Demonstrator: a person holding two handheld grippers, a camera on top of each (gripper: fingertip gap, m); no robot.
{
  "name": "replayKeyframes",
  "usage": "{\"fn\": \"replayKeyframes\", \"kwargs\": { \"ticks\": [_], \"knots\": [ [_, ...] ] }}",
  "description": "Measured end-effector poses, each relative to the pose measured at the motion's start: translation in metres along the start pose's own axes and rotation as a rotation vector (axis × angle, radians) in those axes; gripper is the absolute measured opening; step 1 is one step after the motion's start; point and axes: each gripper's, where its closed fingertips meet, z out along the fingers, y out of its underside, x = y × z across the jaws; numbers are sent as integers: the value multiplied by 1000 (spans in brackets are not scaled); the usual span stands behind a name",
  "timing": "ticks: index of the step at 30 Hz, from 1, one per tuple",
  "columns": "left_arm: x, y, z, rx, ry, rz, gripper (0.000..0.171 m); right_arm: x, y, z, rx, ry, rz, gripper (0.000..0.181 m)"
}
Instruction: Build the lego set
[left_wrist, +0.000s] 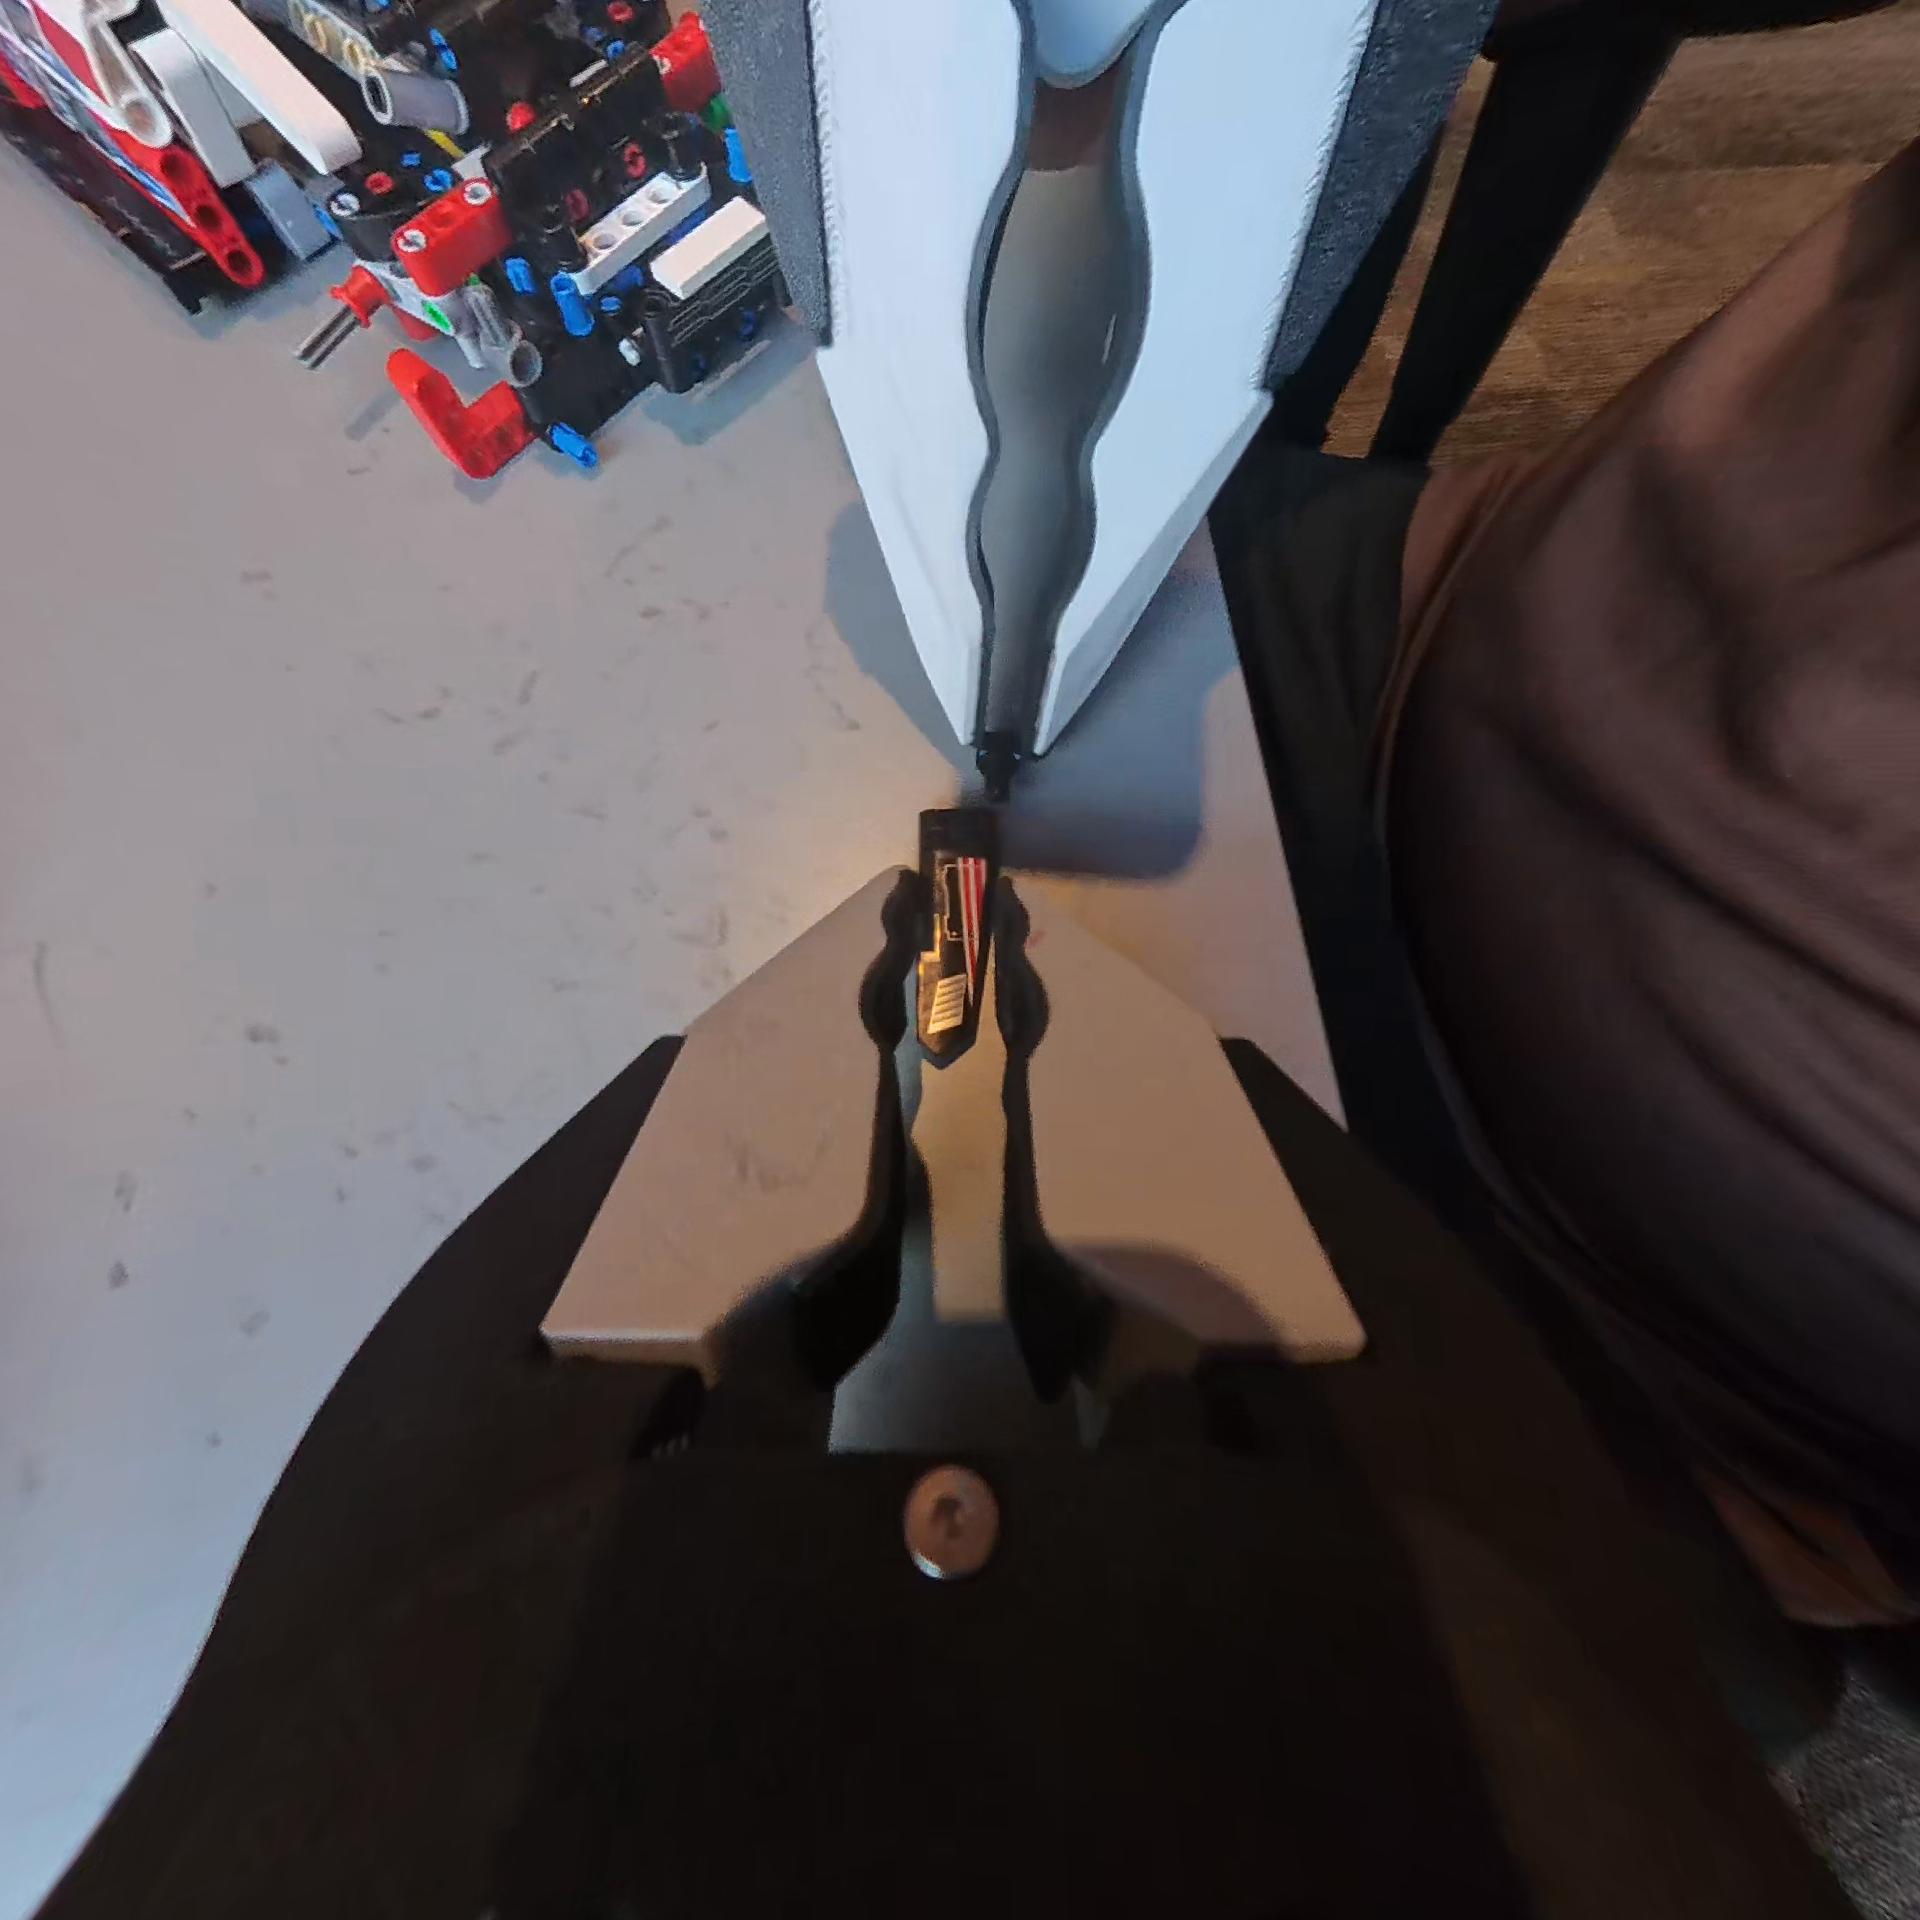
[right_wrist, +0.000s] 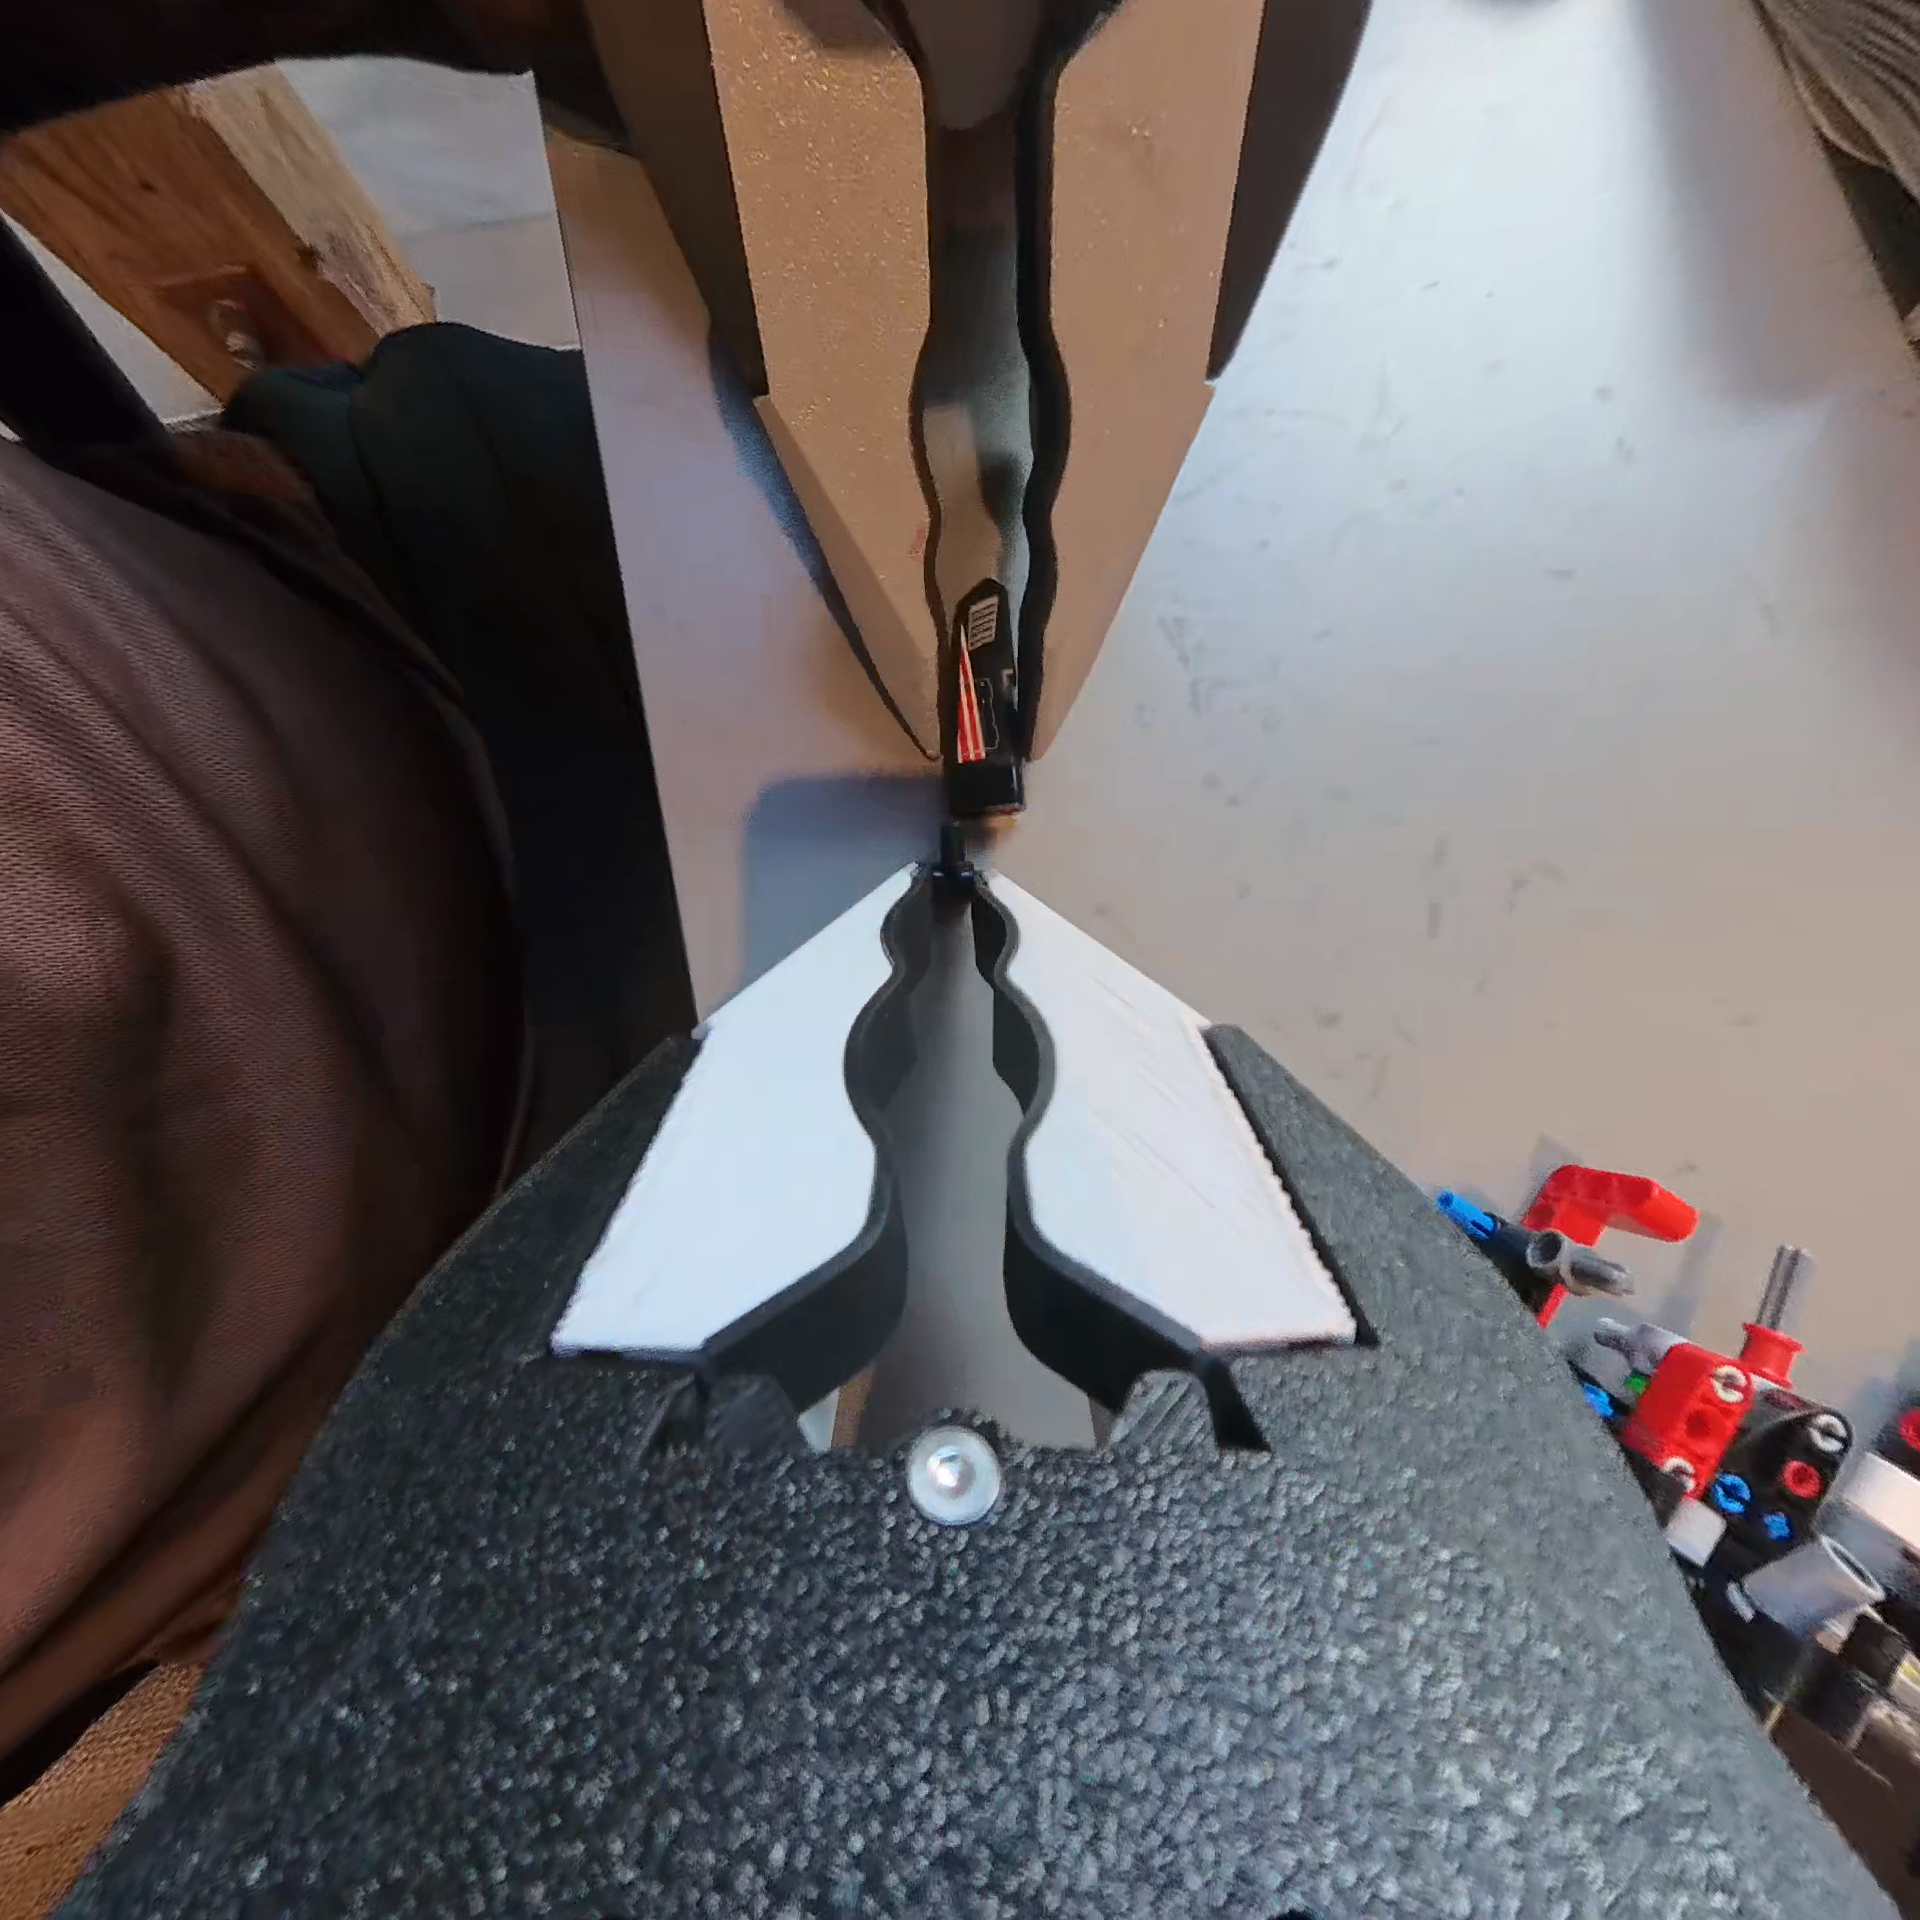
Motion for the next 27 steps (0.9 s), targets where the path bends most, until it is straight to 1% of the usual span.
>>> {"fn": "replayKeyframes", "kwargs": {
  "ticks": [1,8,18,20,24,27],
  "knots": [
    [0,0,0,0,12,1,11,0,0,0,-2,-3,-1,8],
    [1,-1,1,-2,55,14,11,0,0,0,-24,1,-9,8],
    [1,-2,1,1,59,-12,11,0,1,0,-105,-28,-32,8],
    [1,-2,1,2,65,-31,11,0,2,0,-131,-32,-52,8],
    [1,-3,1,12,102,-121,11,1,3,-1,-195,-33,-81,7],
    [1,-4,1,13,95,-131,11,2,3,-1,-223,-42,-83,7]
  ]
}}
